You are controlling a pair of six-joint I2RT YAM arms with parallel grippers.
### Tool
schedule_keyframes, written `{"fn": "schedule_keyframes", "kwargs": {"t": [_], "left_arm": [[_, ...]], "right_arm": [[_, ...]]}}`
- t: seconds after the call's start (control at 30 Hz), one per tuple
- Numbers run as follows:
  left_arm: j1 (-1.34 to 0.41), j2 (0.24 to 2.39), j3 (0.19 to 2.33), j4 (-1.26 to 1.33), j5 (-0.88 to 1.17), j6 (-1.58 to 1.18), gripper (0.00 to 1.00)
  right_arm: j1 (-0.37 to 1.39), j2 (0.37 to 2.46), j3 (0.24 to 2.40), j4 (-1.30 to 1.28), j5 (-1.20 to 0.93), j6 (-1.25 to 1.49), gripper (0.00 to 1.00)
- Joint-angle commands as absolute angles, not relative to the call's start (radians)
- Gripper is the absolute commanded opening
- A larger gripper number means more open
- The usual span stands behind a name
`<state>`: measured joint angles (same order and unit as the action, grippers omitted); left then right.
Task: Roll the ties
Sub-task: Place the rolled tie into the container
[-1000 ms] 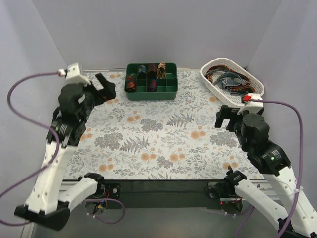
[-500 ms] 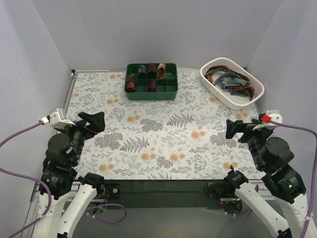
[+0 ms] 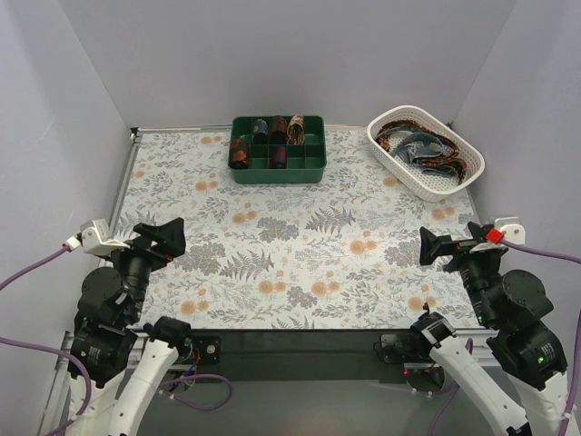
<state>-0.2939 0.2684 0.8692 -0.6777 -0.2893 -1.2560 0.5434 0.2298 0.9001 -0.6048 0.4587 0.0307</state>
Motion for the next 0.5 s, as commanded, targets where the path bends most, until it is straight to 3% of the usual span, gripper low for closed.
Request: {"fn": "schedule_keyframes", "kwargs": {"t": [0.0,0.47], "left_arm": [[-0.288,0.284,0.859,-0.712,-0.319,-1.269,0.98],[-0.290,0.298,0.847,-0.670,-0.330,-1.230,0.98]], "right_arm": [[0.541,0.250,0.897,-0.561,0.413,0.005,0.98],[0.541,0.267,0.891,-0.499,0.388,-0.037,0.99]]}}
